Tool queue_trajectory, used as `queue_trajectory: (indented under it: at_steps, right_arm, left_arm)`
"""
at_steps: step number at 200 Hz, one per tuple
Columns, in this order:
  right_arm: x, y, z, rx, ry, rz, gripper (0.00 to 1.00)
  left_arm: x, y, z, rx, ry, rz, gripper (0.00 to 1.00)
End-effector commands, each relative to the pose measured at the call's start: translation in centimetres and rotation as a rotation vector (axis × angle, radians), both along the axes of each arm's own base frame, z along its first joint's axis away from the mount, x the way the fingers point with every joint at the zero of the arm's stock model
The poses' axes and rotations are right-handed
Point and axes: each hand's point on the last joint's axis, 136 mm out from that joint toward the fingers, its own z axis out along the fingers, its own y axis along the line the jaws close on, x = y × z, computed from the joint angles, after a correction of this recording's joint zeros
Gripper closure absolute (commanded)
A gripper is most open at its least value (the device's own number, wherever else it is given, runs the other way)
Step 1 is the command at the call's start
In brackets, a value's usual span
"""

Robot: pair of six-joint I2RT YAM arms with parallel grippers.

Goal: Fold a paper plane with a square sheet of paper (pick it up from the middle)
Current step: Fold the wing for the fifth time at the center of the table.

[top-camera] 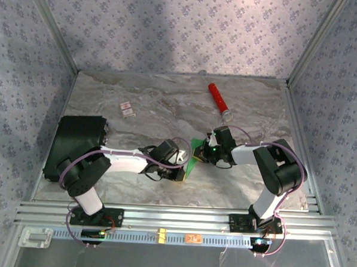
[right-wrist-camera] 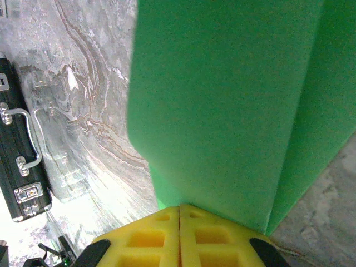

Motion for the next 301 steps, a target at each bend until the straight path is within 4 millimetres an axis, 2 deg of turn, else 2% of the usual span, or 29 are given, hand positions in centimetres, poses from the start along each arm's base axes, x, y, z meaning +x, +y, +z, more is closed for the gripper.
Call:
queue_trajectory:
  at_steps: [1,49,76,105,136,160,215,236,257,281,301]
  right_arm:
    - [-2.6,-3.1,-5.1,-0.193,0.126,-0.044,0.91]
    - [-2.6,-3.1,-5.2,-0.193,0.127,-0.045,0.91]
    - [-2.7,-3.2,-5.2,-0.194,0.128,-0.044,0.91]
    - [-2.7,-3.1,-5.2,-0.193,0.127,-0.043,0.91]
    - [-2.7,-3.2,-5.2,-0.194,0.127,-0.044,0.91]
    - [-2.8,-3.2,-5.2,-0.195,0.129,-0.044,0.91]
    - [-2.9,-3.4,-5.3,-0.197,0.131,-0.047,0.91]
    - [-2.9,-3.4,-5.3,-0.197,0.132,-0.049,0.92]
    - [-2.8,-3.3,-5.1,-0.193,0.132,-0.052,0.91]
    - [-2.6,-3.2,-4.8,-0.181,0.128,-0.061,0.91]
    - [-2.4,-3.0,-4.6,-0.173,0.126,-0.063,0.91]
  left_arm:
    - [0.8,-1.2,2.5,-0.080,-0.022,0.027,0.94]
    - [2.6,-4.2,4.5,-0.197,-0.029,0.053,0.94]
    - [3.3,-4.6,4.5,-0.204,-0.036,0.072,0.93]
    - [2.6,-5.0,3.3,-0.191,0.009,0.039,0.93]
    - [1.4,-3.8,0.5,-0.118,0.068,0.026,0.93]
    - [0.3,-2.0,-1.4,-0.042,0.101,0.027,0.93]
    - [-2.1,1.2,-2.8,0.030,0.121,0.030,0.94]
    - [-2.1,1.6,-2.2,0.024,0.095,0.036,0.96]
    - [-1.3,1.1,-0.1,-0.027,0.040,0.047,0.96]
    - [0.3,0.3,2.8,-0.121,-0.014,0.087,0.96]
    - [2.5,0.0,4.1,-0.182,-0.020,0.147,0.95]
